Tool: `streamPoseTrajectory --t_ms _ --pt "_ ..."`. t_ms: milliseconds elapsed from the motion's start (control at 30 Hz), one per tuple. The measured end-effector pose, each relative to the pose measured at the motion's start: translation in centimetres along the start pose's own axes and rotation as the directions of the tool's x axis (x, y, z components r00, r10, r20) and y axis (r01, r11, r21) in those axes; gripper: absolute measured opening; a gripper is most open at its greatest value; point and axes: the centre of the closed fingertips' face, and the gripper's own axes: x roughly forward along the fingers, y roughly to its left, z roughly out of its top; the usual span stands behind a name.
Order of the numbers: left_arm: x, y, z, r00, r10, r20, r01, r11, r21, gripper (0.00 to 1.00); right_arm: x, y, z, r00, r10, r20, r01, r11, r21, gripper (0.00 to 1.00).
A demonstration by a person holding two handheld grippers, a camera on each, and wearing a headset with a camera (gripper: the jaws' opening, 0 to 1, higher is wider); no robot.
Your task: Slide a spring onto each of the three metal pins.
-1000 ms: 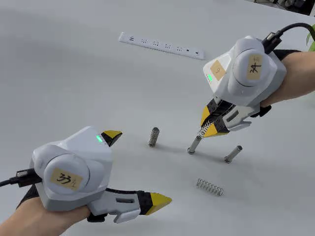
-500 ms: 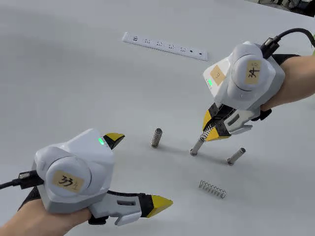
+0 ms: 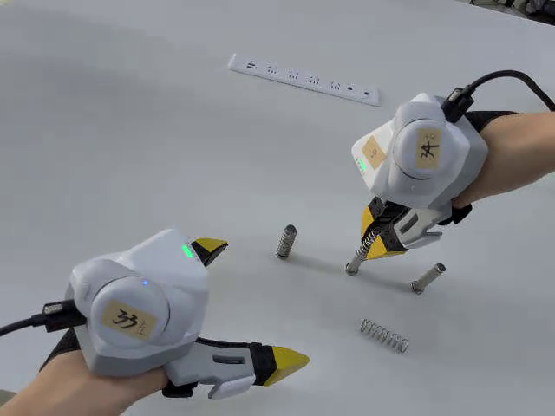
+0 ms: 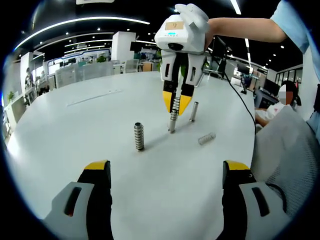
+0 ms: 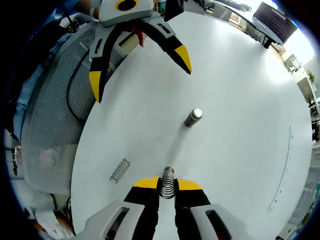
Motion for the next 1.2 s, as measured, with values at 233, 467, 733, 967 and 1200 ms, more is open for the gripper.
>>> streamPoseTrajectory --t_ms 233,467,733,967,1200 --pt "-0.1 0.3 0.0 0.9999 0.015 0.008 -0.015 1.000 -0.015 0.90 1.0 0.4 0.2 0.9997 0.018 -0.014 -0.018 1.000 0.002 0.08" --pt "-0.2 0.3 -0.2 0.9997 0.020 0.013 -0.019 0.999 -0.032 0.89 1.7 0.5 0.0 0.9992 0.033 -0.021 -0.033 0.999 0.011 0.08" --pt "-0.2 0.3 -0.6 0.9997 0.020 0.012 -0.019 0.999 -0.042 0.88 2.5 0.4 -0.2 0.9989 0.037 -0.027 -0.037 0.999 0.013 0.08" --pt "-0.2 0.2 -0.8 0.9998 0.019 0.011 -0.018 0.999 -0.046 0.88 2.7 0.1 -0.4 0.9993 0.027 -0.027 -0.027 1.000 0.003 0.08" --pt "-0.2 0.0 -0.7 0.9997 0.019 0.012 -0.019 0.999 -0.046 0.88 3.0 -0.1 -0.5 0.9995 0.020 -0.024 -0.020 1.000 -0.004 0.08"
